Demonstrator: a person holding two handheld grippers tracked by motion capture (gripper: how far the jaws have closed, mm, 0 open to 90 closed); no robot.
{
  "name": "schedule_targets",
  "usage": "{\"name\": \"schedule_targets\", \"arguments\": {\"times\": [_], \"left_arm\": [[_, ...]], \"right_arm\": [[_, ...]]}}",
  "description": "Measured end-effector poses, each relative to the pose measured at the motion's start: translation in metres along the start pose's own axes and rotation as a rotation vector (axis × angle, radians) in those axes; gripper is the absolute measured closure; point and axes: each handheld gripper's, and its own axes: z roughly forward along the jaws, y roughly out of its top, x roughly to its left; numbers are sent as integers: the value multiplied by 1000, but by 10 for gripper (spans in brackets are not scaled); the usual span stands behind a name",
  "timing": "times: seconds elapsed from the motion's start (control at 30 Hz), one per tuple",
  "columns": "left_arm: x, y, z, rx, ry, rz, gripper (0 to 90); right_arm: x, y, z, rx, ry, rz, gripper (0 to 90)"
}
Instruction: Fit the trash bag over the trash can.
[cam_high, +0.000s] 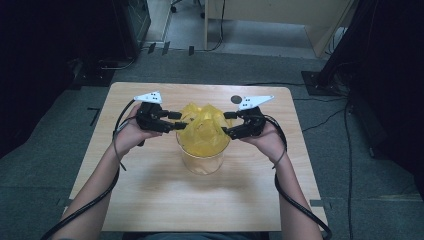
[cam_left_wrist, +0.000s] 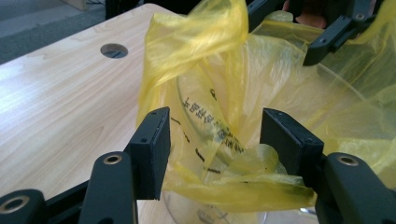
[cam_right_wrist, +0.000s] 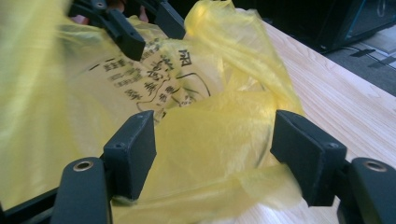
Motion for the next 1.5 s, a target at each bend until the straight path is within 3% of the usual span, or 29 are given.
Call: {"name": "schedule_targets", "arguments": {"times": [0.2, 0.33, 0.5, 0.77, 0.93, 1.03, 1.23, 1.3, 1.4, 1.5], "left_arm": [[1, -2, 0, 4, -24, 6, 430], [5, -6, 4, -6, -22, -15, 421], [4, -4, 5, -9, -20, -12, 421], [-7, 10, -5, -59, 28, 29, 419], [-15, 16, -5, -74, 26, 54, 419], [-18, 17, -2, -68, 0, 57, 419], [-26, 16, 5, -2, -58, 86, 425], [-27, 16, 4, 3, -64, 93, 425], [-30, 14, 0, 4, -53, 67, 422], [-38, 11, -3, 22, -44, 72, 411]], "right_arm": [[-3, -6, -10, 11, 1, 10, 321], [-7, -10, -8, 23, 16, 21, 322], [-10, -15, -4, 54, 27, 34, 321], [-2, 0, -13, -42, -9, -4, 321], [8, 8, -14, -65, 10, -31, 323], [11, 10, -11, -51, 27, -31, 322], [13, 7, -2, -5, 49, -25, 316], [14, 7, -3, 20, 32, -15, 316], [18, 6, -8, 26, 30, 4, 318], [26, 0, -12, 53, 20, -7, 320]]}}
